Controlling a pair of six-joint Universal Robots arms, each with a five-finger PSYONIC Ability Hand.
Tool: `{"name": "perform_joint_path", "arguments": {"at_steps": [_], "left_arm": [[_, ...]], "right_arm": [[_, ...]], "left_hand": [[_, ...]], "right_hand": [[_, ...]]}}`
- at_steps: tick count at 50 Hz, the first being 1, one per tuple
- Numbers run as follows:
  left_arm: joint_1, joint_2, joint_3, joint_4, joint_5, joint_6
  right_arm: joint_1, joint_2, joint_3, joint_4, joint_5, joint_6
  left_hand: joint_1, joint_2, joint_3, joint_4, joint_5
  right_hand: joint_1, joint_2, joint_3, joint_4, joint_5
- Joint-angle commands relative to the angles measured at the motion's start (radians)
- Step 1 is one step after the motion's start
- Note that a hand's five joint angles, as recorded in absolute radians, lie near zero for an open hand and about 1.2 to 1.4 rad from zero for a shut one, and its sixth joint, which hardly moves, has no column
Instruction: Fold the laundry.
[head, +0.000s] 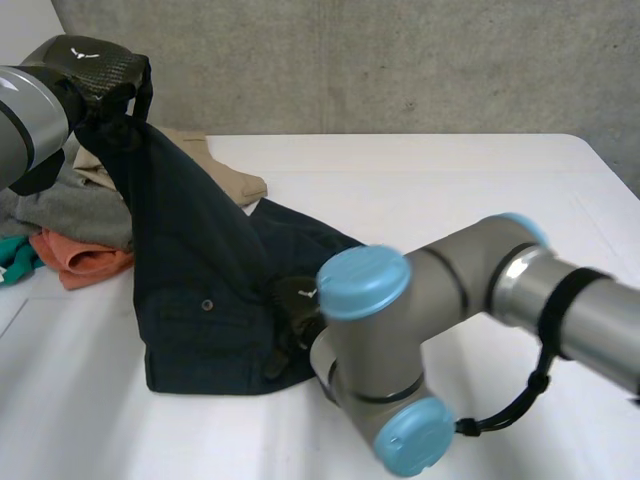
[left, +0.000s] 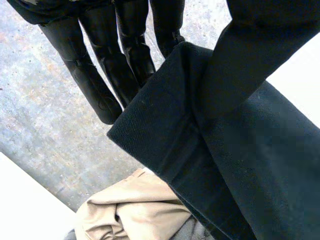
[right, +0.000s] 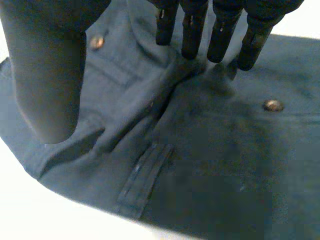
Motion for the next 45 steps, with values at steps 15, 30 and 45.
{"name": "perform_joint_path", "arguments": {"at_steps": [15, 30, 45], "left_arm": [[0.004, -0.029, 0.011, 0.003, -0.002, -0.002], [0.039, 0.007, -0.008, -0.015, -0.001, -0.003], [0.05, -0.061, -0.009, -0.006, 0.007, -0.003]], "right_arm": [[0.098, 0.065, -0.007, -0.146, 0.058, -0.22], [-0.105, -0.137, -0.001, -0.145, 0.061, -0.313], [-0.24, -0.146, -0.041, 0.188, -0.084, -0.475]], "left_hand": [[0.228, 0.198, 0.202, 0.197, 0.241], [0.228, 0.198, 0.202, 0.197, 0.241], [0.228, 0.198, 0.202, 0.197, 0.241]], "right_hand": [[0.691, 0.703, 0.7, 0.704, 0.698], [1.066, 1.078, 1.075, 1.079, 1.073], [0.12, 0.132, 0.129, 0.133, 0.127]]}}
